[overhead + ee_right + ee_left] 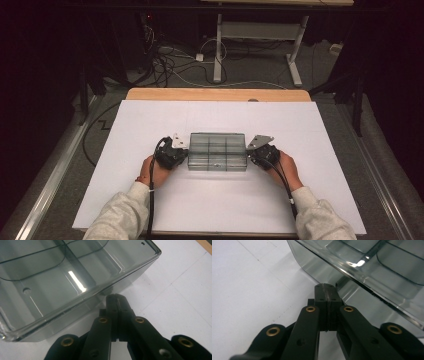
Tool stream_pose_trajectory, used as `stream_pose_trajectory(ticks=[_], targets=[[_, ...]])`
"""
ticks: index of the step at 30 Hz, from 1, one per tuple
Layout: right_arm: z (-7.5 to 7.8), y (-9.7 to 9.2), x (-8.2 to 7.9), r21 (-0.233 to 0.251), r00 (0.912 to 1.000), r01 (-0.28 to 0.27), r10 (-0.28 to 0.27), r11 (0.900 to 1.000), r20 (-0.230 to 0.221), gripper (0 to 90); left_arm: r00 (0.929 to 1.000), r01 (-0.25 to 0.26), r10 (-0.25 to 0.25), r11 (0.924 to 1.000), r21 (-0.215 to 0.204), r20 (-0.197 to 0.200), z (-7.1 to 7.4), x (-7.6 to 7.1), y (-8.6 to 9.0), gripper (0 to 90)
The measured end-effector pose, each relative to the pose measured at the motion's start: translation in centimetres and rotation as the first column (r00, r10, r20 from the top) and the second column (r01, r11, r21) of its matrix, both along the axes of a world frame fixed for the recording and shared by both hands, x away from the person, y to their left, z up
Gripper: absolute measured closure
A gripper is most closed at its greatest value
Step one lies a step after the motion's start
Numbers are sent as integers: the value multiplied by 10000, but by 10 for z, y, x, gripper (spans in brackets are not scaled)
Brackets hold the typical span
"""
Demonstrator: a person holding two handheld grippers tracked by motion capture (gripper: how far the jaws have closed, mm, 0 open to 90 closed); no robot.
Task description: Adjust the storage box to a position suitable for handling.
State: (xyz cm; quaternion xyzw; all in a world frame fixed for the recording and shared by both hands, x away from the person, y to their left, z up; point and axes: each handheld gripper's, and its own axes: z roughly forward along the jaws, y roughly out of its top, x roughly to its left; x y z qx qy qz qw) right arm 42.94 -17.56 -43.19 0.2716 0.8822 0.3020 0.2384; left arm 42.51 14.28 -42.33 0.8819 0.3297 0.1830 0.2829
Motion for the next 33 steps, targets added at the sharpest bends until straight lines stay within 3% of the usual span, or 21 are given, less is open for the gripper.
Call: stream_pose_trajectory(ticks=[7,13,14,17,23,26,33], targets=[[-2,-1,-1,21,10000,-68,68,10000,19,900,9998,198,-198,9997,-112,38,0,-1,2,876],[2,-7,-4,374,9998,10,-18,9993,207,900,9976,298,-295,9996,-25,624,11,-9,4,871],[4,-8,-6,509,9996,62,-75,9987,254,900,9946,365,-365,9993,15,973,17,-13,3,871],[12,-11,-12,849,9987,21,-64,9964,509,885,9871,423,-428,9991,63,1540,27,-19,2,870],[30,-24,-27,1603,9934,-121,-64,9870,1143,863,9727,548,-520,9985,-59,2262,42,-30,7,838],[37,-30,-37,2001,9866,-311,-20,9793,1633,849,9628,579,-475,9978,-313,2661,50,-35,12,835],[50,-40,-55,2562,9677,-437,-228,9656,2510,762,9359,943,-707,9942,-521,3451,62,-48,19,716]])
